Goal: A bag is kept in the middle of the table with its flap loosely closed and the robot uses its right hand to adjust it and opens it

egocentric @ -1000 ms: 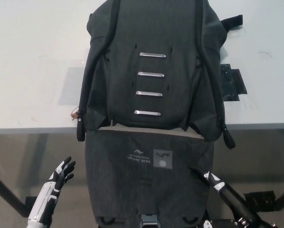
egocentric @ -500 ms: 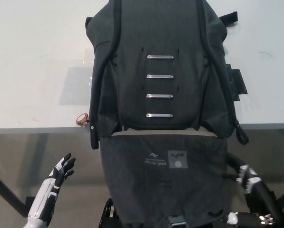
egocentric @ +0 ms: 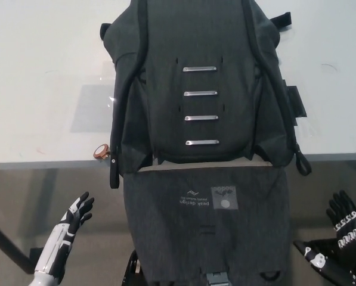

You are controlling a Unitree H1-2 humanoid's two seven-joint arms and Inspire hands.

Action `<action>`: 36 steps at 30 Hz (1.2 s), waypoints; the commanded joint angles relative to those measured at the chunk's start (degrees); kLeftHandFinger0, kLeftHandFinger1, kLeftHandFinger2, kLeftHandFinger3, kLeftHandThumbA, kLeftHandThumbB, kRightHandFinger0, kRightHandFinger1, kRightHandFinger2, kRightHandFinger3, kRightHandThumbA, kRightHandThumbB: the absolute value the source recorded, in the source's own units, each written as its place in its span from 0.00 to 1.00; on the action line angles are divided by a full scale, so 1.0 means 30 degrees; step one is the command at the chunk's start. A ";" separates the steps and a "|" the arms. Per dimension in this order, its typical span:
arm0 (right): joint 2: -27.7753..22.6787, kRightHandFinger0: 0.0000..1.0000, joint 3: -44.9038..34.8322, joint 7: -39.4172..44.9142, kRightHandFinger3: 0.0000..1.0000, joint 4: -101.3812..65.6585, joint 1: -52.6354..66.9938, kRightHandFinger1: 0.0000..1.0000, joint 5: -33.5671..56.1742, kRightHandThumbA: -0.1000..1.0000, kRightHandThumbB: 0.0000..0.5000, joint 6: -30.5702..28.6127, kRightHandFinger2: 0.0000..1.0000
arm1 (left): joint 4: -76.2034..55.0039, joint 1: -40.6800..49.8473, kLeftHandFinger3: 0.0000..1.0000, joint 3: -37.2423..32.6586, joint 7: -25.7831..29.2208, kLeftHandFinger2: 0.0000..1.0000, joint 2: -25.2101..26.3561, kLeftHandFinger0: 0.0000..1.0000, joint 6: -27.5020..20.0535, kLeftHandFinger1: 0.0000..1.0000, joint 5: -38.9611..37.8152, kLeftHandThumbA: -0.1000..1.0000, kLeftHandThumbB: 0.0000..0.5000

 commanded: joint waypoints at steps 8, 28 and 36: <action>0.0140 1.00 0.1165 0.0610 1.00 -0.0051 0.0141 1.00 0.1240 1.00 0.53 -0.0667 1.00 | -0.0023 -0.0337 1.00 0.0157 -0.0084 1.00 0.0200 1.00 -0.0255 1.00 -0.0210 1.00 1.00; -0.1492 1.00 0.2761 0.0774 1.00 0.0652 -0.0632 1.00 0.0649 1.00 0.63 0.0417 1.00 | 0.0293 -0.0396 1.00 0.0465 0.0121 1.00 0.0074 1.00 -0.0579 1.00 -0.0444 1.00 1.00; -0.1548 1.00 0.2890 0.0629 1.00 0.0671 -0.0442 1.00 0.0772 1.00 0.65 0.0601 1.00 | 0.0185 -0.0039 1.00 0.0629 0.0135 1.00 0.0020 1.00 -0.0414 1.00 -0.0650 1.00 1.00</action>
